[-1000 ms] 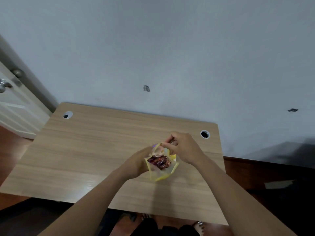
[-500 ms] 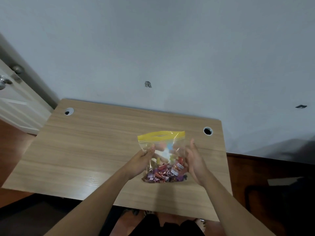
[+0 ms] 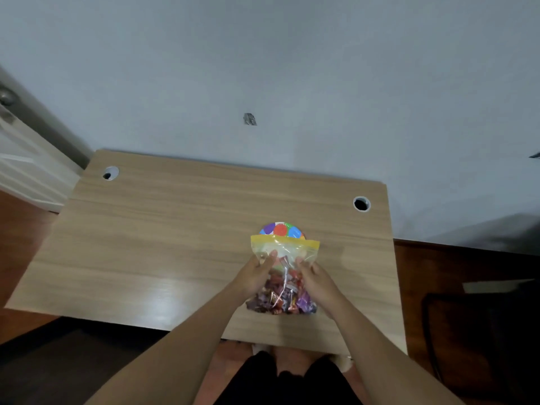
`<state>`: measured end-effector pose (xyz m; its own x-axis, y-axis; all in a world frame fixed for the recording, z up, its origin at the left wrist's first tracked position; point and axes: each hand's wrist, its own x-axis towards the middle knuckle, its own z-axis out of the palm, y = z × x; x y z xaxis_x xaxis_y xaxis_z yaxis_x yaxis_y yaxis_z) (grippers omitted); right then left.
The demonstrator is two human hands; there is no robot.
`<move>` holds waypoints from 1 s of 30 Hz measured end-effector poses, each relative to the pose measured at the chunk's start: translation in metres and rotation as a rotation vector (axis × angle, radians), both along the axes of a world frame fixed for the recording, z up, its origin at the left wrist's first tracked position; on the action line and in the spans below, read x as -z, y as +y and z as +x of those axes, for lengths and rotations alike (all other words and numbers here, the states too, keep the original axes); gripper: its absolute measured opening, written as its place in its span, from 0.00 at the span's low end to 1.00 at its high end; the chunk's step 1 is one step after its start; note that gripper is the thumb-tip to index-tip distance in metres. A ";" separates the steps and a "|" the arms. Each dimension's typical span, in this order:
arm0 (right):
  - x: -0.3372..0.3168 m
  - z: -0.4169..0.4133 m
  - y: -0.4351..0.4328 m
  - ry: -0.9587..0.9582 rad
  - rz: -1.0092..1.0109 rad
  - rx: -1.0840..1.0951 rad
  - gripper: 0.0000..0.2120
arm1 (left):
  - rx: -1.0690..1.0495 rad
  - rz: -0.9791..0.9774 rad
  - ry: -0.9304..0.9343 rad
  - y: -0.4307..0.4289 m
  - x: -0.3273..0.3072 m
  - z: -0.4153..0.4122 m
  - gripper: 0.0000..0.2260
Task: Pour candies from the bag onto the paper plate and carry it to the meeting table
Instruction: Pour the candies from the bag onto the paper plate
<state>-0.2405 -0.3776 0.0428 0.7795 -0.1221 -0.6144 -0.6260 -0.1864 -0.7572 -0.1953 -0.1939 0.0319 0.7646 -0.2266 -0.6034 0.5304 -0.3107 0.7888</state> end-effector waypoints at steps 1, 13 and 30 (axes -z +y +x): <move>0.008 0.001 0.000 0.018 -0.020 0.000 0.18 | -0.003 0.002 0.019 0.000 0.005 0.000 0.17; 0.054 0.015 0.007 0.137 -0.182 -0.188 0.19 | 0.106 0.152 0.159 0.005 0.062 0.005 0.21; 0.074 0.010 0.004 0.219 -0.120 -0.158 0.25 | 0.122 0.250 0.294 0.001 0.082 0.007 0.28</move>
<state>-0.2306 -0.3737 -0.0312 0.6452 -0.0916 -0.7585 -0.7280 -0.3752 -0.5738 -0.1883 -0.1925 -0.0504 0.5274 -0.1234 -0.8406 0.6697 -0.5485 0.5007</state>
